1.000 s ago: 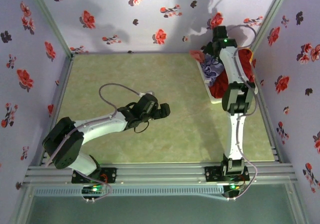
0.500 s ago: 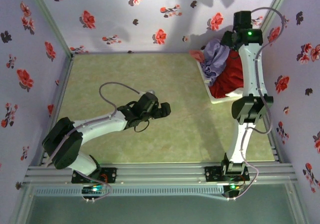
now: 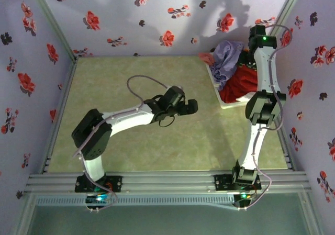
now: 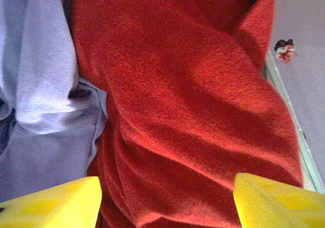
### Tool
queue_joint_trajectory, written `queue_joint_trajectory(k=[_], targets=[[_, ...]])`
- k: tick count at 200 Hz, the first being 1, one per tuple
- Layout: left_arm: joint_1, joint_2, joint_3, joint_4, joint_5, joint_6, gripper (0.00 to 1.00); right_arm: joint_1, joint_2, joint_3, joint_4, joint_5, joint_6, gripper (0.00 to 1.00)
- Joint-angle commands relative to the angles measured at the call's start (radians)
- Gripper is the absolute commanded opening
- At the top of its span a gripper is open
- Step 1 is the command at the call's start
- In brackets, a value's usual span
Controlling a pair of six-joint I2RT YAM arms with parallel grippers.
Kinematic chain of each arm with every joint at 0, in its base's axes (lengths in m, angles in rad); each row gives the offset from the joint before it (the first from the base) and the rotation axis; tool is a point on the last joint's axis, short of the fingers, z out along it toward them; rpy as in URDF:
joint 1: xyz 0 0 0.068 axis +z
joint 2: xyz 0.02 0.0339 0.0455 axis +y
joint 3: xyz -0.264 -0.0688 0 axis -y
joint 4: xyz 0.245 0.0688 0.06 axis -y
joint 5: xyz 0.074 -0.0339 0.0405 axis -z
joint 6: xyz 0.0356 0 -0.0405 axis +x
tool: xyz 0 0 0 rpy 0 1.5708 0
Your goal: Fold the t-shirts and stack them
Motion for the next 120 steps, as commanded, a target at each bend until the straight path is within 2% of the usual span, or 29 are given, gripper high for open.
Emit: queue_joint_trajectory(k=[1,18,36,59,67,79,120], targets=[[-0.006,0.035,0.064,-0.007,0.022,0.023,0.99,-0.004,0.066,0.039,-0.022,0.061,-0.053,0.64],[-0.007,0.048,0.071,0.0,0.029,0.017,0.99,-0.005,0.1,0.055,-0.011,0.081,-0.061,0.58],[-0.007,0.048,0.066,0.003,0.032,0.009,0.99,-0.007,0.125,0.085,-0.012,0.078,-0.061,0.45],[-0.007,0.032,0.045,0.008,0.032,0.004,0.99,-0.007,0.116,0.113,-0.009,0.075,-0.061,0.12],[-0.007,0.024,0.036,0.012,0.03,0.003,0.99,-0.007,0.103,0.118,-0.012,0.074,-0.057,0.03],[-0.007,0.013,0.022,0.021,0.028,0.0,0.99,-0.006,0.073,0.117,-0.014,0.075,-0.045,0.0],[-0.007,-0.016,-0.014,0.048,0.023,-0.01,0.99,0.018,-0.087,0.109,0.008,0.087,-0.021,0.0]])
